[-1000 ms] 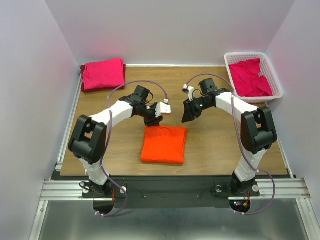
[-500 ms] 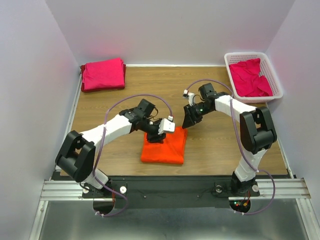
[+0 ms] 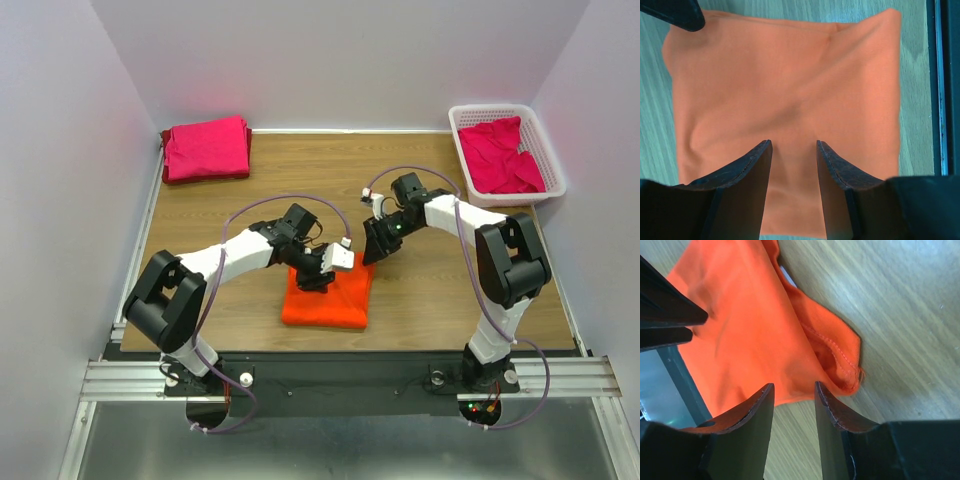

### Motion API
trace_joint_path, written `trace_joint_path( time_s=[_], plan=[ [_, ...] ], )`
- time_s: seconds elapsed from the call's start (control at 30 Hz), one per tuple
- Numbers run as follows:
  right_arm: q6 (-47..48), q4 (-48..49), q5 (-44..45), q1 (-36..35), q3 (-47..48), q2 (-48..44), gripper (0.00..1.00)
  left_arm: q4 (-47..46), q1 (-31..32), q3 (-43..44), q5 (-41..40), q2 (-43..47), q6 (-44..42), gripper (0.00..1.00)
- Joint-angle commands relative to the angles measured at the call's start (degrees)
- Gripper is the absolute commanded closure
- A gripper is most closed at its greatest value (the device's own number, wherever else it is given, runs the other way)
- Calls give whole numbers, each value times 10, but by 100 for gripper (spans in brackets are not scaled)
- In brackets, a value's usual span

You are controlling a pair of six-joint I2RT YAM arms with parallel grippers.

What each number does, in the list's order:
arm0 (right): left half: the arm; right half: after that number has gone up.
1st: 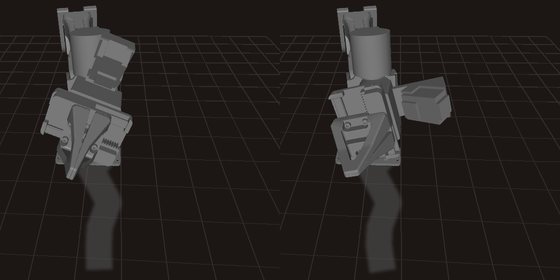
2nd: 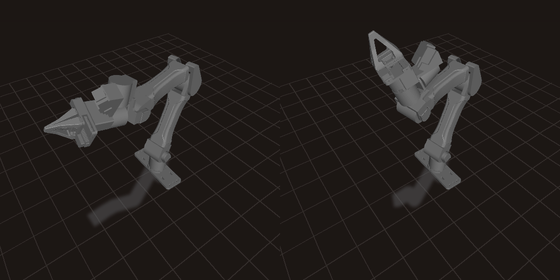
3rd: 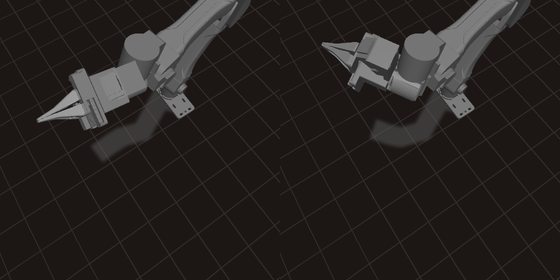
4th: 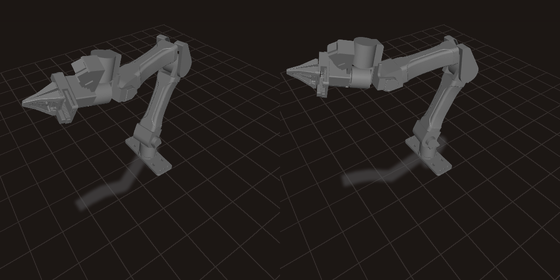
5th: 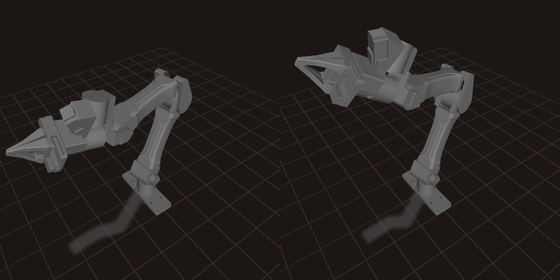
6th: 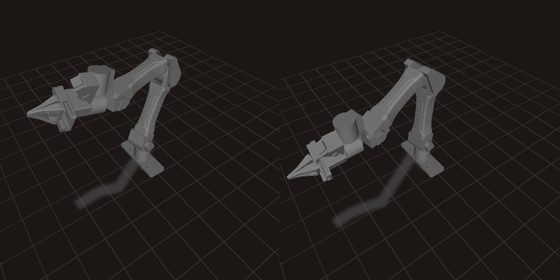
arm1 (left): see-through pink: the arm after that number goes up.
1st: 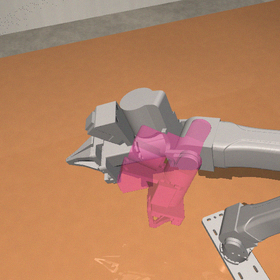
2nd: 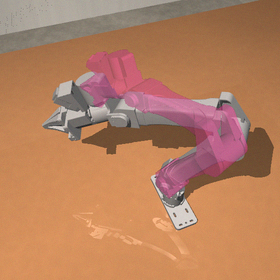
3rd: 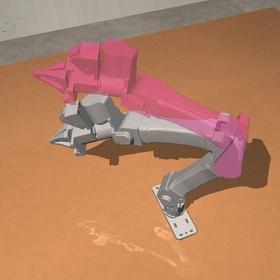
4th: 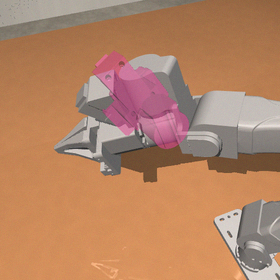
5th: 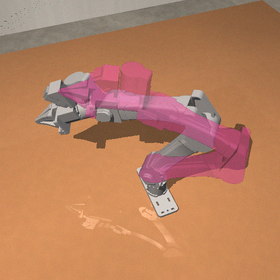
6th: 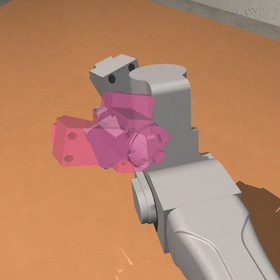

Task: Fold and stack the t-shirts
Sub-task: Fold the tshirt

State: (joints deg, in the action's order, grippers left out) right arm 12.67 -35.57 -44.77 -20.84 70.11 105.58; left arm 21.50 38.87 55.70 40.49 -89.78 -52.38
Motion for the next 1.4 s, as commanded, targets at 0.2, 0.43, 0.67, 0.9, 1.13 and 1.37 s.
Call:
trace_joint_path(
  time_s=[0.2,0.43,0.67,0.9,1.13,1.37],
  plan=[
    [39,8,66,-15,-5,2,68,-12,6,-8,13,-5,1,50],
    [15,21,130,-16,6,-9,68,-12,9,-11,12,-9,-2,51],
    [-25,19,87,-16,0,-10,59,-13,9,-11,10,-13,-6,51],
    [-29,19,44,-16,13,-6,63,-15,10,-17,11,-13,-6,51],
    [-22,18,64,-16,25,-14,96,-12,9,-19,9,-18,-12,55],
    [-12,20,119,-2,57,5,99,6,9,-20,8,-30,-30,68]
  ],
)
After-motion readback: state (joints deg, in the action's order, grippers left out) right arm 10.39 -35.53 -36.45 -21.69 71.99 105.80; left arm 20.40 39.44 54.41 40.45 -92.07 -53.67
